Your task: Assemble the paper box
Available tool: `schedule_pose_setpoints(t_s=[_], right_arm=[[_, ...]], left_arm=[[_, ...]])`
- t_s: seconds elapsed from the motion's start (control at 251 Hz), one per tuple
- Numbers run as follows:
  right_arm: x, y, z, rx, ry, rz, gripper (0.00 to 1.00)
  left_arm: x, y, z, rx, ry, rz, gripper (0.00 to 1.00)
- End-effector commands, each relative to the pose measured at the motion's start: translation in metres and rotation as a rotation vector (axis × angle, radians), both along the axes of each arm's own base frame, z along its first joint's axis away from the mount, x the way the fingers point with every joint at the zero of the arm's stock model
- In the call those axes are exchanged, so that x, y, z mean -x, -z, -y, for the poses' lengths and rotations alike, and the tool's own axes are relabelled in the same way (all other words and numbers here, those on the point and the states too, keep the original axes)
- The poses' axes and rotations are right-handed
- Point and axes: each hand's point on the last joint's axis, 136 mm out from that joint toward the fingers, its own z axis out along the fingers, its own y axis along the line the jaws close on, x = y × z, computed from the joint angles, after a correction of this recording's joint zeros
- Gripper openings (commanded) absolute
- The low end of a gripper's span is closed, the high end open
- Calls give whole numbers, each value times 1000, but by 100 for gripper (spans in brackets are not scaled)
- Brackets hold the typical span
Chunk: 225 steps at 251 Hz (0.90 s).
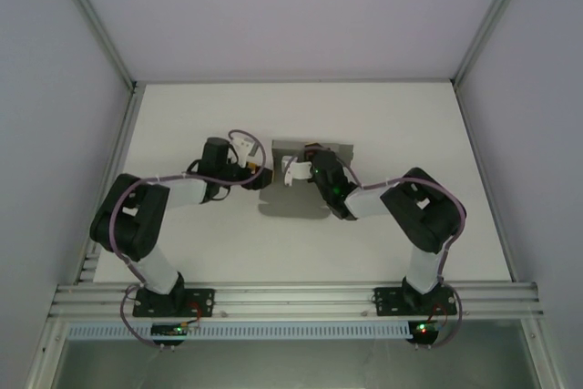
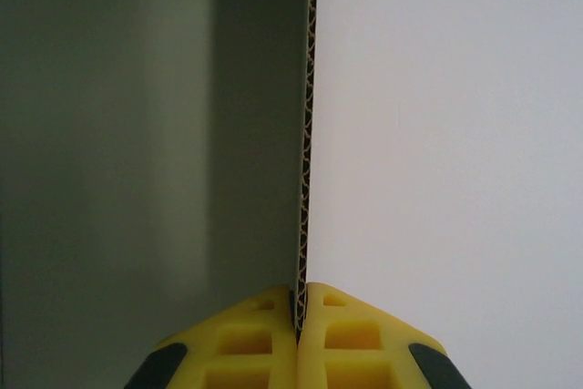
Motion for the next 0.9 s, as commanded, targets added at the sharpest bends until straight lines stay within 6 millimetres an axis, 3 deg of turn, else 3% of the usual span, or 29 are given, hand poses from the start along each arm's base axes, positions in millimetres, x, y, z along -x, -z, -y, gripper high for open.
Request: schedule_pose_setpoints(t_s=[0.0, 0.235, 0.359, 0.483, 0.539, 0.734, 0.894], right_arm=[[11, 4, -1, 58, -11, 10, 0], [27, 23, -5, 93, -33, -54, 0], [24, 21, -2, 84, -17, -54, 0], [21, 10, 2, 48, -17, -63, 0], [20, 6, 1, 52, -26, -60, 0], [15, -2, 3, 64, -35, -27, 0], [13, -1, 4, 63, -18, -14, 0]], left_arm=[[-7, -3, 9, 1, 9, 119, 74], [-20, 0, 23, 6, 43, 167, 72], [-9, -7, 21, 23, 39, 165, 72], [-22, -12, -19, -102, -179, 179, 85], [-28, -18, -39, -145, -291, 170, 100], [-32, -52, -71, -119, -449, 149, 100], [-57, -27, -116, -112, -632, -40, 100]])
